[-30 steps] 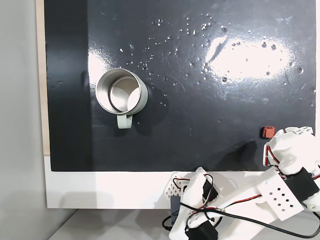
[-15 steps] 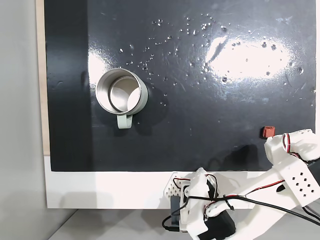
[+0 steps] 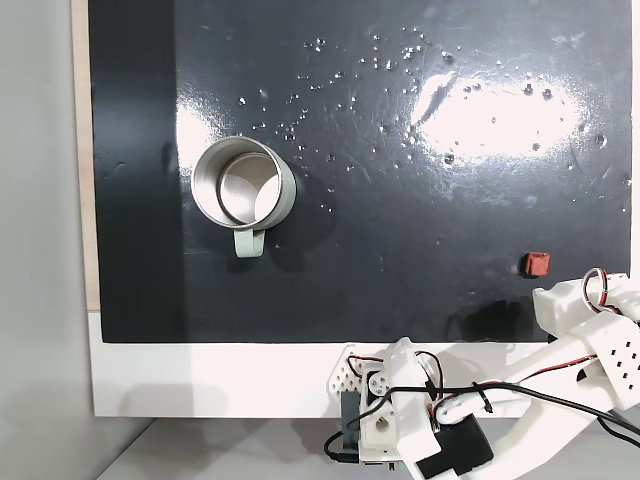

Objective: Grasp a cube and put it in the cup.

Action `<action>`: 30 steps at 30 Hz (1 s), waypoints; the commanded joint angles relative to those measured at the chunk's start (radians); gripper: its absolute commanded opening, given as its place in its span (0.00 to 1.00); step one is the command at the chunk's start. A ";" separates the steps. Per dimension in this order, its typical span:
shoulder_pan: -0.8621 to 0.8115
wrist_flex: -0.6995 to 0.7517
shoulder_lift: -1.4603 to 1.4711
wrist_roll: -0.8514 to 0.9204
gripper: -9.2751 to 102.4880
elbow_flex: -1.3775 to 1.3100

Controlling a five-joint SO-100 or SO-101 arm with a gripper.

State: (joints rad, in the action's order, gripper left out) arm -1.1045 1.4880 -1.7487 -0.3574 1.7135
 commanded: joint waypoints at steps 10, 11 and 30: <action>0.029 -0.046 0.051 0.037 0.44 -0.061; 0.034 -0.051 0.055 0.040 0.44 -0.061; 0.095 -0.259 0.184 0.091 0.43 0.054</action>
State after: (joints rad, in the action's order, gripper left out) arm -1.0216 1.2640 -1.5631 -0.2807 1.7625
